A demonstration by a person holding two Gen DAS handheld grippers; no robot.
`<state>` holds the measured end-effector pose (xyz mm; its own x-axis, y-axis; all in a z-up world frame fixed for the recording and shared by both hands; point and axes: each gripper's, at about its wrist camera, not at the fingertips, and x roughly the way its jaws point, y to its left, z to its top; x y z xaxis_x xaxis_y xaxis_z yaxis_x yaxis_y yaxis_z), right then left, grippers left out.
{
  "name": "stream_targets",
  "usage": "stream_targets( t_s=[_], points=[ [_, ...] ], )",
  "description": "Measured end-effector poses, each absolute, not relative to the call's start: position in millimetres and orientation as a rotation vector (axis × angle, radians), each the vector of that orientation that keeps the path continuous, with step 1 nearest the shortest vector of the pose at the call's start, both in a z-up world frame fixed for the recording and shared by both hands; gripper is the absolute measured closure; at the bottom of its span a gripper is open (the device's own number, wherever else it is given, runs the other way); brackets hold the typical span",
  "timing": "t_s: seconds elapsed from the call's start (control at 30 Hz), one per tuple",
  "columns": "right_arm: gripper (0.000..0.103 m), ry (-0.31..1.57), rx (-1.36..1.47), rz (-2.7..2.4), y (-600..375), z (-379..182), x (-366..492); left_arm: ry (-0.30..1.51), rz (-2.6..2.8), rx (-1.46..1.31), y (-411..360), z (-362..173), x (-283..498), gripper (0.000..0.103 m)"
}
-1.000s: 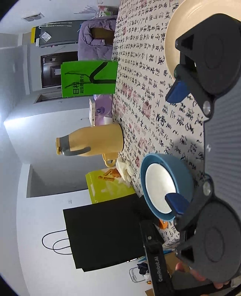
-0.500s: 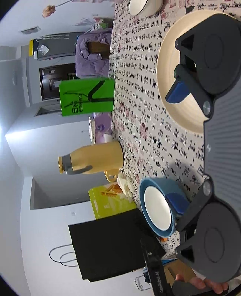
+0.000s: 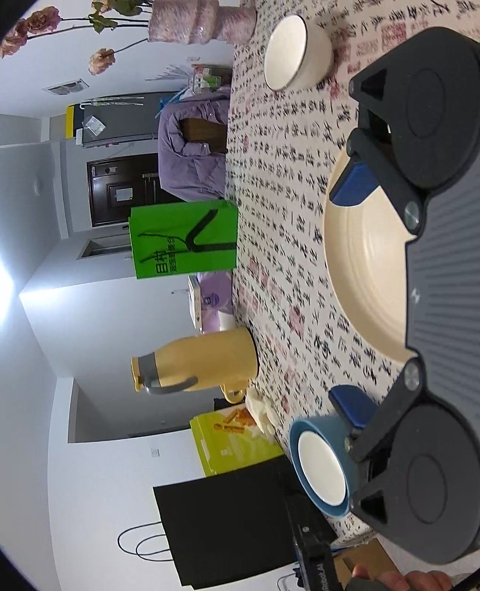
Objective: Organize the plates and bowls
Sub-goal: 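Move both open grippers toward the white bowl beside the pink vase, then bring both open grippers down to the rim of the white bowl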
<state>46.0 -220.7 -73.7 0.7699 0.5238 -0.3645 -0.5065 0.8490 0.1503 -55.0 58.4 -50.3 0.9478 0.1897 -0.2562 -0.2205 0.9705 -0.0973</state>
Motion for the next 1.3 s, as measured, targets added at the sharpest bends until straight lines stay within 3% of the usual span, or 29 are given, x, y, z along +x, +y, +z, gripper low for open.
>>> stream_targets(
  t_s=[1.3],
  points=[
    [0.0, 0.356, -0.009, 0.551, -301, -36, 135, 0.306, 0.137, -0.116, -33, -19, 52, 0.0]
  ],
)
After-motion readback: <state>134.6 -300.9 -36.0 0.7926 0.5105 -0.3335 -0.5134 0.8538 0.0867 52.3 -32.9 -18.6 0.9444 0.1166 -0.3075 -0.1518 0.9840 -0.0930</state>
